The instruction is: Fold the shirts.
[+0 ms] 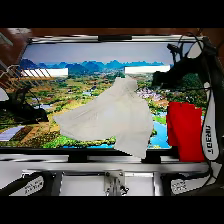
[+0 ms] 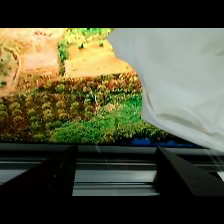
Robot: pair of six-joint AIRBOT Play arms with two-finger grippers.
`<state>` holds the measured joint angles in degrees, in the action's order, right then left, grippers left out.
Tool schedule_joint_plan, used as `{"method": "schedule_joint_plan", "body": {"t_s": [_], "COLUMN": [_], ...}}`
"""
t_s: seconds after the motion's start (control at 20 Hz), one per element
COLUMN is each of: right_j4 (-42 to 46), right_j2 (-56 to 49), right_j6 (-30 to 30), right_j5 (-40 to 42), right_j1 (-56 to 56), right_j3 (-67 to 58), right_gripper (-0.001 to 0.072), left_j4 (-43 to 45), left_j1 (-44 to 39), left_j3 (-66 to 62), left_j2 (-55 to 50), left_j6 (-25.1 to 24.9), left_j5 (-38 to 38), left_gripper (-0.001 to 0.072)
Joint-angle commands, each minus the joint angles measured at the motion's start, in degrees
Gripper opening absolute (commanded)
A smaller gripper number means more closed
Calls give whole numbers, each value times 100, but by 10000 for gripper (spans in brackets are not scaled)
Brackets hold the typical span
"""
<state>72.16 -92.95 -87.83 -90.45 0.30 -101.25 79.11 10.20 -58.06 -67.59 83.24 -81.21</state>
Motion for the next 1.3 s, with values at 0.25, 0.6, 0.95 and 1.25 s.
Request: {"method": "schedule_joint_plan", "body": {"t_s": [0.25,0.6,0.95,1.25], "right_j4": [-468,-452,-951,-1335], "right_j2": [1161,1198,1198,1165], "right_j6": [144,142,66,4], "right_j5": [-125,26,774,1967], "right_j1": [-1134,-1119,-1113,-1113], "right_j3": [2553,3469,4618,4876], "right_gripper": [555,555,555,552], "left_j4": [-1423,-1532,-1528,-1508], "left_j1": [87,-170,-232,-232], "left_j3": [1823,1860,1849,1849], "left_j2": [-26,-496,-332,243], "left_j6": [-457,-385,-433,-459], "left_j5": [1508,2052,2002,1808], "left_gripper": [611,575,34,33]}}
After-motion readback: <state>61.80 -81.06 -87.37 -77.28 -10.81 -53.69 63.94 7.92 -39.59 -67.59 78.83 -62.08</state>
